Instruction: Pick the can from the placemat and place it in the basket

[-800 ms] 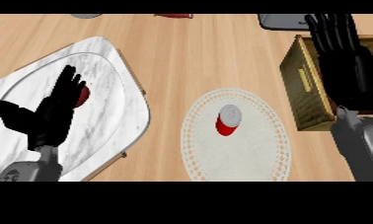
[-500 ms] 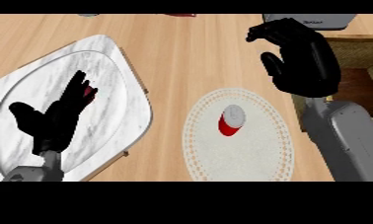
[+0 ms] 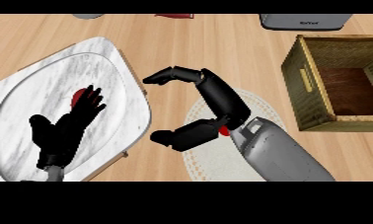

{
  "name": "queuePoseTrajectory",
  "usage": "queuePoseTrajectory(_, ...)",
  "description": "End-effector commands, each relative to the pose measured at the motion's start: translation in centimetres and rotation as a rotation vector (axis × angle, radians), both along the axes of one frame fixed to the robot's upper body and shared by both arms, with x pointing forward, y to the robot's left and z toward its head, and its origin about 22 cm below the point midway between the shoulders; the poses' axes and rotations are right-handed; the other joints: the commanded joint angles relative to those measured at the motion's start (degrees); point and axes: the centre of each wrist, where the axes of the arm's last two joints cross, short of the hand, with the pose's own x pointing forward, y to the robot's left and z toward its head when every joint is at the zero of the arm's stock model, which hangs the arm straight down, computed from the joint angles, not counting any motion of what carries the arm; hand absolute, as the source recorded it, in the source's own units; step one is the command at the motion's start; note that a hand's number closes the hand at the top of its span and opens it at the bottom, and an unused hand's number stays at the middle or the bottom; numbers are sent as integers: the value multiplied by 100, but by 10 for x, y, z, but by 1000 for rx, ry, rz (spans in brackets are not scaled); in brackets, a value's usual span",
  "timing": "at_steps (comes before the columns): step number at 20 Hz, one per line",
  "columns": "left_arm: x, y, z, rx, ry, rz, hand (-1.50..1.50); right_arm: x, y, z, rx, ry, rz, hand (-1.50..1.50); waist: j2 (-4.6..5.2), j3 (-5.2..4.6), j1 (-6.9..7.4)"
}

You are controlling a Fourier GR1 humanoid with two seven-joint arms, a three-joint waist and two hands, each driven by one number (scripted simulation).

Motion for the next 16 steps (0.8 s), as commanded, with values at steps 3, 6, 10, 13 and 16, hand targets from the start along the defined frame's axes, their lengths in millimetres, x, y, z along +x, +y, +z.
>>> queuePoseTrajectory(3,-39,19,-49,31,289,111,0,17,-11,28,-396,-205,-248,-150,-27,-143,-304)
queuePoseTrajectory(6,-42,26,-47,29,297,135,0,28,-27,65,-590,-284,-336,-150,-47,-136,-386)
queuePoseTrajectory(10,-49,27,-47,44,294,120,0,31,-35,118,-806,-330,-368,-150,-8,-125,-329)
queuePoseTrajectory(13,-45,30,-45,37,300,125,0,19,-35,159,-899,-338,-346,-150,-9,-120,-416)
queuePoseTrajectory(16,-48,23,-42,26,289,118,0,14,-45,184,-1035,-297,-258,-150,2,-114,-370)
